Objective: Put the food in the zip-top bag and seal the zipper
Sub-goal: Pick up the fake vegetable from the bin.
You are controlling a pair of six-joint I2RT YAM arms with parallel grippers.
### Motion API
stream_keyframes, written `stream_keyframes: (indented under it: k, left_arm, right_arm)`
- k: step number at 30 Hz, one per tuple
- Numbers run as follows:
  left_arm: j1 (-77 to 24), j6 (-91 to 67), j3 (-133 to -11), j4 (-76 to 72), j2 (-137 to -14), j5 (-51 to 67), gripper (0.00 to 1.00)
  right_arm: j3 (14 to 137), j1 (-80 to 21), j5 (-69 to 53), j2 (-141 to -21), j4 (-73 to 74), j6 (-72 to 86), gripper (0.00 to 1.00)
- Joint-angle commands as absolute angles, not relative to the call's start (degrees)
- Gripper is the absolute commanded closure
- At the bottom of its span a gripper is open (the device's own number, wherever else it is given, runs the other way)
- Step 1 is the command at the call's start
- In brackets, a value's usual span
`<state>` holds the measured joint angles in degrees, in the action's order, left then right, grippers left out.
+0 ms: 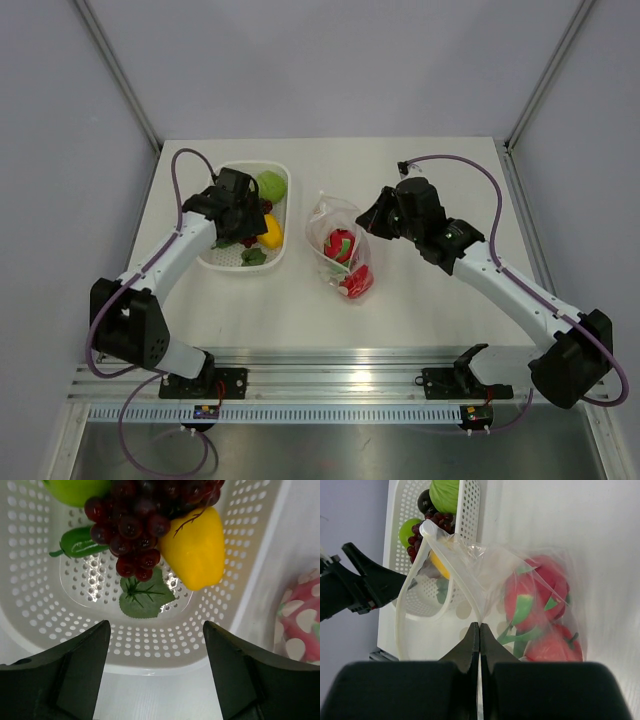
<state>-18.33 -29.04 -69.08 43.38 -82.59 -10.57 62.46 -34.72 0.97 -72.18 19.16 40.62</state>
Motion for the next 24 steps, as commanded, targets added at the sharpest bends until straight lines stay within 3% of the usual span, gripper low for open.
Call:
stream_keyframes:
  k: [1,10,16,24]
  left_arm:
    - [-18.37,-38.47,-67.24,38.85,-83.31,-14.67,0.26]
    - [-22.76,-52.80,-66.53,34.80,-85.95,-20.91,0.28]
    - [-22.94,-56.07,-70.75,36.30,-93.33,-23.56,0.15]
    - [-23.47,-59.50,-71.37,35.69,-95.63,-26.80,0.27]
  right_arm:
    - [64.42,-34.80,0.26,-72.42,16.44,41.31,1.00]
    - [65.21,-35.16,0.18,-73.04,16.87,41.40,1.00]
    - [65.04,-35.16,0.26,-72.43,17.40,41.22,1.00]
    - [64.69,-35.25,0.26,-71.98,17.75,41.40,1.00]
